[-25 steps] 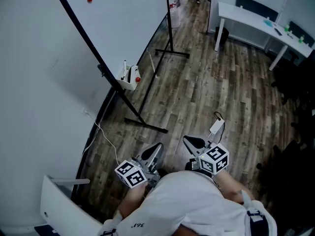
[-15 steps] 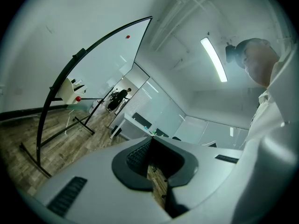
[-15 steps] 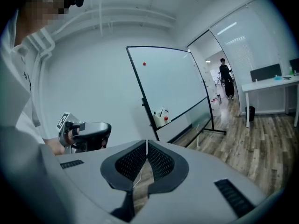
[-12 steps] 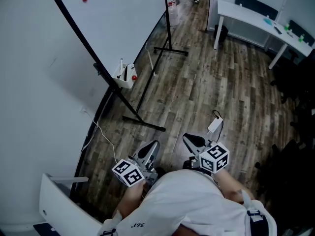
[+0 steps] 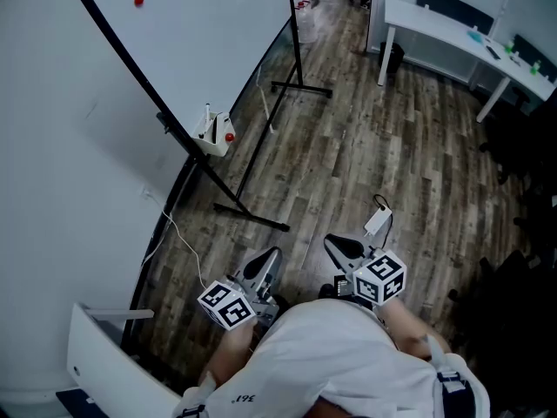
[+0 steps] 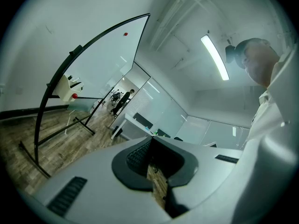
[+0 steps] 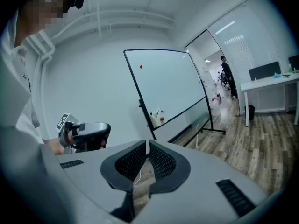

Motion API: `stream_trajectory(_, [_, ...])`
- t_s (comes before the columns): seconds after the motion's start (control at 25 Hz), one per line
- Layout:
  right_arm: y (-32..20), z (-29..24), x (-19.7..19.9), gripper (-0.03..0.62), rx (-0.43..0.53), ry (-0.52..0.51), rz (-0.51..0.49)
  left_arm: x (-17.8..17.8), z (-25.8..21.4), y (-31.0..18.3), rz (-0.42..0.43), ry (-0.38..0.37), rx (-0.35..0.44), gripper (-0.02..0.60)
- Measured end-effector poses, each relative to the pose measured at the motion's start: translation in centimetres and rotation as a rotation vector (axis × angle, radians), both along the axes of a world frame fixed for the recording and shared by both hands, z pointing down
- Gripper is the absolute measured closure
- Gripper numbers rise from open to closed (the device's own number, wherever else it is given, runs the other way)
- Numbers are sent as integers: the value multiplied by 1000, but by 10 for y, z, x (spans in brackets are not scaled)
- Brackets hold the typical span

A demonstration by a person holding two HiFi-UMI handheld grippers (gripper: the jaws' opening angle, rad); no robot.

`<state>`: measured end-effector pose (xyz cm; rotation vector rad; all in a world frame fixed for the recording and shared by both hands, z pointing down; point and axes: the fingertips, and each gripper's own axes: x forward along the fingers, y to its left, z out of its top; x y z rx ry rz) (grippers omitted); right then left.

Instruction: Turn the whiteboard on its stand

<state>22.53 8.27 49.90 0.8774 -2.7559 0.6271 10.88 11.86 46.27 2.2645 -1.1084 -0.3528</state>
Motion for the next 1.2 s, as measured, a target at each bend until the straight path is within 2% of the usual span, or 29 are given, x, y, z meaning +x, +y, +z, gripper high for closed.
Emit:
stream_trajectory(0.64, [-12, 10, 33, 565, -20, -1, -72, 41, 5, -2, -44, -15, 5, 574])
stream_trajectory(1.0, [-13, 23, 15, 566, -47, 0, -113, 26, 16, -2, -87, -17, -40, 574])
stream_trajectory(1.2, [-24, 26, 2, 565, -43, 6, -95, 11, 22, -15, -65, -17, -31, 574])
